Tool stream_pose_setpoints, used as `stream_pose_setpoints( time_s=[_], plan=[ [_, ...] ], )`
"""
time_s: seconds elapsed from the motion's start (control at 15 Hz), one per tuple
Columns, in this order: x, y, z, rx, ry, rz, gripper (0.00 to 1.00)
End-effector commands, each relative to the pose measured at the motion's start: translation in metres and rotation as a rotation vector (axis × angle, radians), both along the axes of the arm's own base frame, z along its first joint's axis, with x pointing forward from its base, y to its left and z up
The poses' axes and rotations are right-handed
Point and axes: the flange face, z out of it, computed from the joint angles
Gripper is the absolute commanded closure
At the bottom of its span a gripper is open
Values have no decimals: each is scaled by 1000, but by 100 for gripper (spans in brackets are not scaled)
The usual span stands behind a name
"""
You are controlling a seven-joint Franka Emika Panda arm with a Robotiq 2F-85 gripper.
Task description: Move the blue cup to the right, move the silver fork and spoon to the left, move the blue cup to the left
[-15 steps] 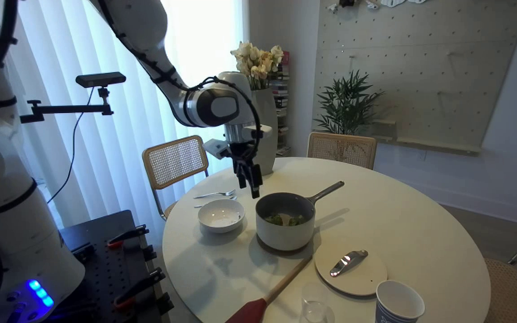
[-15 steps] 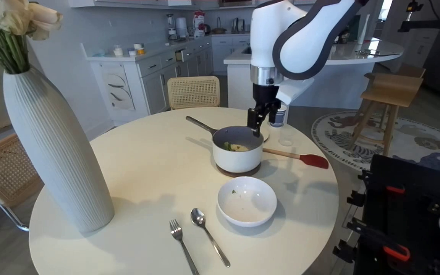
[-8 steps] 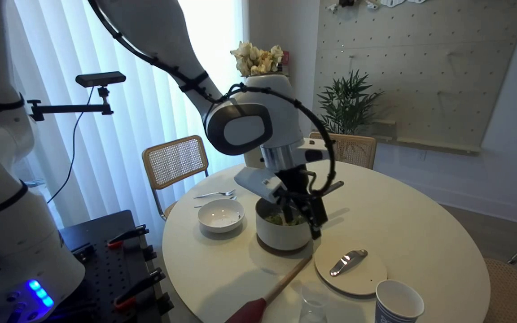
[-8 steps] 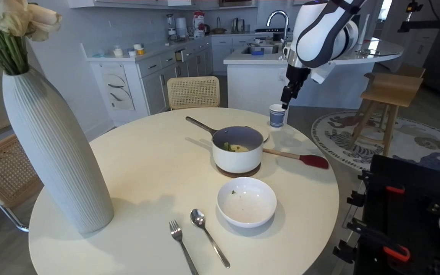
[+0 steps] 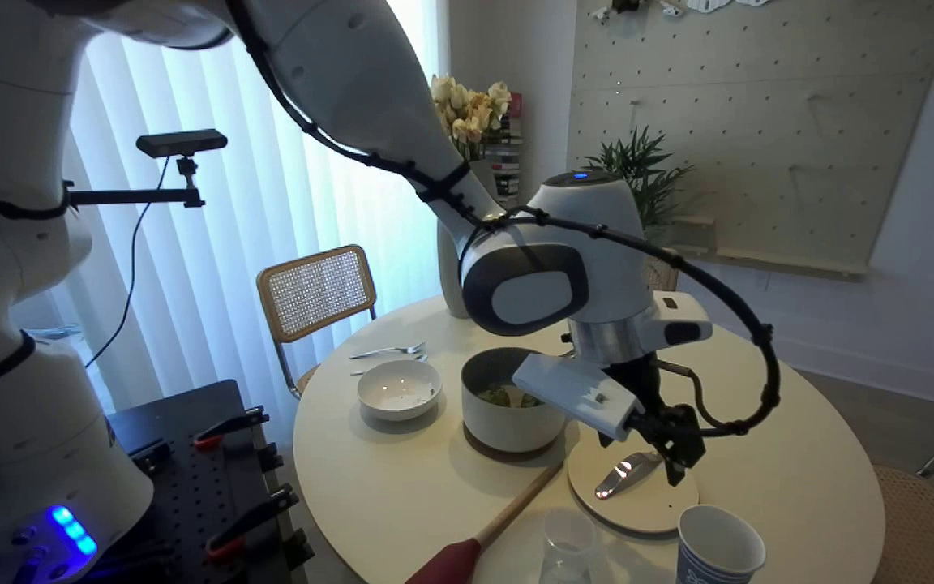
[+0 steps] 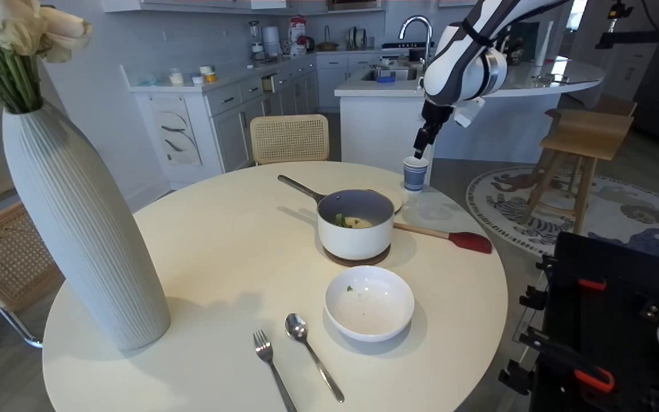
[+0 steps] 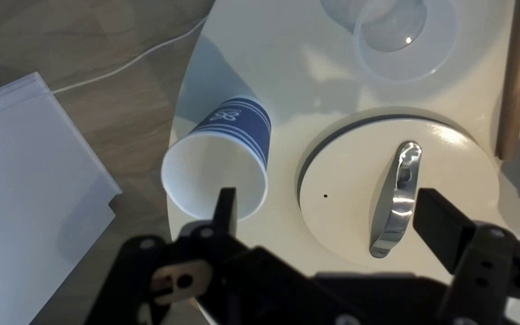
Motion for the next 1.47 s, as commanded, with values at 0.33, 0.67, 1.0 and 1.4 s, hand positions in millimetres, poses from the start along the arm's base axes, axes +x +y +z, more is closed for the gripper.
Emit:
stream_pose_setpoints(
  time_s=[0.33, 0.67, 1.0, 1.4],
  plan=[
    [56, -27, -48, -6, -10, 45, 0],
    [62, -37, -69, -5, 4, 38, 0],
    [69, -41, -78, -4, 7, 35, 0],
    [77, -41, -73, -14, -10, 33, 58]
  ],
)
